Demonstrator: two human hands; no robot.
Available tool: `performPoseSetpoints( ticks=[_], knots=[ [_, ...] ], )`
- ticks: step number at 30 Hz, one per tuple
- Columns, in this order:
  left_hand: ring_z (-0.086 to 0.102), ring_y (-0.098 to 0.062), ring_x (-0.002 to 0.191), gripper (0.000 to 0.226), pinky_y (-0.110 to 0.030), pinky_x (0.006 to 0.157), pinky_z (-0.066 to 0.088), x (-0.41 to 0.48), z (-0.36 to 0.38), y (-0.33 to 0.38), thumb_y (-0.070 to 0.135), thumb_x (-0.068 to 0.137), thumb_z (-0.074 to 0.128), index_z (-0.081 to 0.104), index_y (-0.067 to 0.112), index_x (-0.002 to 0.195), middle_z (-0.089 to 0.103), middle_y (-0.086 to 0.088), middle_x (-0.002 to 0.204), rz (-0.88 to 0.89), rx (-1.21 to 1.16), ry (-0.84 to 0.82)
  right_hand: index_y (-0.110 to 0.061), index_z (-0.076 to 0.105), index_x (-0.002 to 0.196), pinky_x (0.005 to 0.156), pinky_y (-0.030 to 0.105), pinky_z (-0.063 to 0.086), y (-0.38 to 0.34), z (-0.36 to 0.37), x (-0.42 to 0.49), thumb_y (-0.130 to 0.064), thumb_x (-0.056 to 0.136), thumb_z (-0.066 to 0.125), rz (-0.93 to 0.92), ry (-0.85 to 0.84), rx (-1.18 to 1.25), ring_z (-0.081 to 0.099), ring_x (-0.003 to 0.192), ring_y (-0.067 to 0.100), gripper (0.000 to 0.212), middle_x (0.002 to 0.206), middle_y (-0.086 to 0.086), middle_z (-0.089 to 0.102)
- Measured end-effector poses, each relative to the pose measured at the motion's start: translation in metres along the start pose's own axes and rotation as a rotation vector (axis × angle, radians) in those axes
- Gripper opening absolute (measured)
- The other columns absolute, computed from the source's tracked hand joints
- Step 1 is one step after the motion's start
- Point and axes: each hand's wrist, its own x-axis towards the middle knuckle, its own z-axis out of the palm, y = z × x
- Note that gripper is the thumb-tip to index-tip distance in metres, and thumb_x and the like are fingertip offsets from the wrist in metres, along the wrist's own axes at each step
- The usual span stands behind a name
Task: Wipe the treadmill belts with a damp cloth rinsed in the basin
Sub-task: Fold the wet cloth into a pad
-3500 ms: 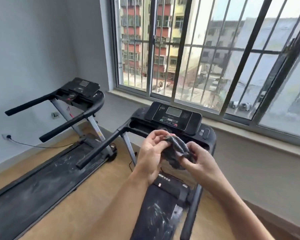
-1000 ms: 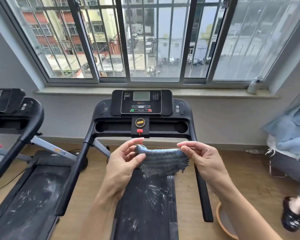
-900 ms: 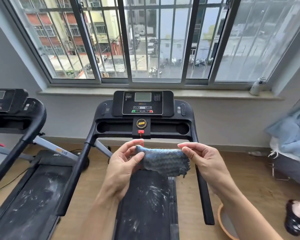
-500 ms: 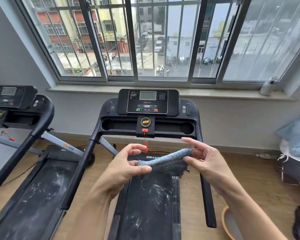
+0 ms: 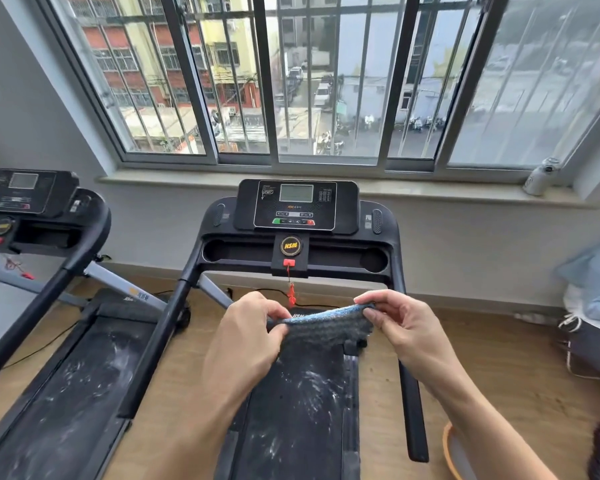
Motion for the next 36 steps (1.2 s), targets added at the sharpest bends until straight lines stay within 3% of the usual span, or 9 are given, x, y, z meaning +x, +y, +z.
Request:
performPoseSetpoints(
  ticks=[3, 5, 9, 14, 20, 27, 29, 32, 36],
  knots=[
    [0.056, -0.003, 0.103, 0.014, -0.017, 0.086, 0.046, 0.003, -0.005, 0.002, 0.024, 0.087, 0.077, 0.071, 0.034, 0.081, 0.057, 0.018, 0.100, 0.054, -0.019, -0.027, -0.019, 0.079, 0.107, 0.088, 0.026, 0.060, -0.005, -0.003, -0.004, 0.001, 0.099, 0.066, -0.023, 0.018, 0.048, 0.074, 0.101, 0.016, 0.026, 0.104, 0.000, 0.079],
    [0.061, -0.006, 0.108, 0.006, -0.023, 0.090, 0.047, 0.005, -0.015, 0.002, 0.022, 0.085, 0.073, 0.070, 0.026, 0.082, 0.066, 0.016, 0.109, 0.047, -0.281, -0.108, -0.016, 0.080, 0.106, 0.082, 0.020, 0.058, -0.011, -0.006, -0.006, 0.002, 0.097, 0.068, -0.038, 0.042, 0.128, 0.074, 0.095, 0.013, 0.023, 0.102, 0.003, 0.080],
    [0.054, -0.013, 0.060, 0.023, -0.028, 0.056, 0.047, 0.001, -0.022, 0.010, 0.026, 0.082, 0.069, 0.055, 0.007, 0.086, 0.058, 0.001, 0.074, -0.029, -1.013, -0.351, -0.014, 0.080, 0.103, 0.074, 0.017, 0.054, -0.029, -0.009, -0.011, -0.011, 0.096, 0.069, -0.087, 0.054, 0.239, 0.067, 0.083, 0.010, 0.014, 0.094, 0.005, 0.077],
    [0.058, -0.021, 0.072, 0.018, -0.036, 0.066, 0.053, -0.004, 0.000, 0.027, 0.020, 0.085, 0.067, 0.052, 0.011, 0.091, 0.056, -0.010, 0.082, -0.202, -1.375, -0.391, -0.014, 0.063, 0.101, 0.072, 0.035, 0.047, -0.018, 0.010, -0.005, -0.020, 0.110, 0.049, 0.051, 0.076, 0.398, 0.055, 0.082, 0.019, 0.017, 0.089, 0.006, 0.060],
    [0.060, -0.028, 0.081, 0.005, -0.044, 0.074, 0.051, -0.006, 0.034, 0.023, 0.014, 0.107, 0.057, 0.057, 0.012, 0.102, 0.065, -0.012, 0.089, -0.332, -1.078, -0.118, -0.031, 0.057, 0.099, 0.069, 0.048, 0.049, 0.001, 0.030, 0.001, -0.029, 0.111, 0.045, 0.006, 0.297, 0.083, 0.058, 0.076, 0.030, 0.017, 0.086, 0.012, 0.062],
    [0.067, -0.024, 0.075, 0.015, -0.043, 0.062, 0.059, -0.015, 0.059, 0.016, 0.021, 0.105, 0.062, 0.052, 0.032, 0.102, 0.067, 0.002, 0.090, -0.184, -0.640, 0.251, -0.030, 0.052, 0.102, 0.048, 0.049, 0.033, 0.007, 0.021, 0.005, -0.027, 0.112, 0.044, -0.151, 0.207, -0.287, 0.047, 0.053, 0.031, 0.013, 0.063, 0.009, 0.054],
    [0.064, -0.025, 0.067, 0.016, -0.051, 0.056, 0.058, -0.017, 0.060, 0.019, 0.019, 0.106, 0.061, 0.051, 0.030, 0.103, 0.066, 0.005, 0.086, -0.097, -0.605, 0.280, -0.031, 0.053, 0.102, 0.048, 0.052, 0.035, 0.012, 0.021, 0.007, -0.029, 0.112, 0.044, -0.141, 0.215, -0.285, 0.048, 0.054, 0.031, 0.013, 0.063, 0.008, 0.055],
    [0.059, -0.011, 0.063, 0.013, -0.031, 0.059, 0.049, -0.016, 0.062, 0.016, 0.019, 0.105, 0.063, 0.052, 0.026, 0.104, 0.064, 0.009, 0.076, -0.037, -0.486, 0.304, -0.032, 0.055, 0.101, 0.048, 0.049, 0.035, 0.013, 0.022, 0.002, -0.028, 0.112, 0.047, -0.128, 0.238, -0.236, 0.047, 0.055, 0.030, 0.014, 0.066, 0.008, 0.056],
    [0.060, -0.012, 0.078, 0.009, -0.030, 0.073, 0.050, -0.014, 0.073, 0.000, 0.026, 0.108, 0.058, 0.057, 0.026, 0.099, 0.066, 0.006, 0.086, -0.267, -0.632, 0.213, -0.031, 0.057, 0.105, 0.045, 0.049, 0.034, 0.004, 0.025, -0.005, -0.028, 0.111, 0.048, -0.137, 0.214, -0.177, 0.046, 0.054, 0.033, 0.012, 0.068, 0.012, 0.056]
  ],
)
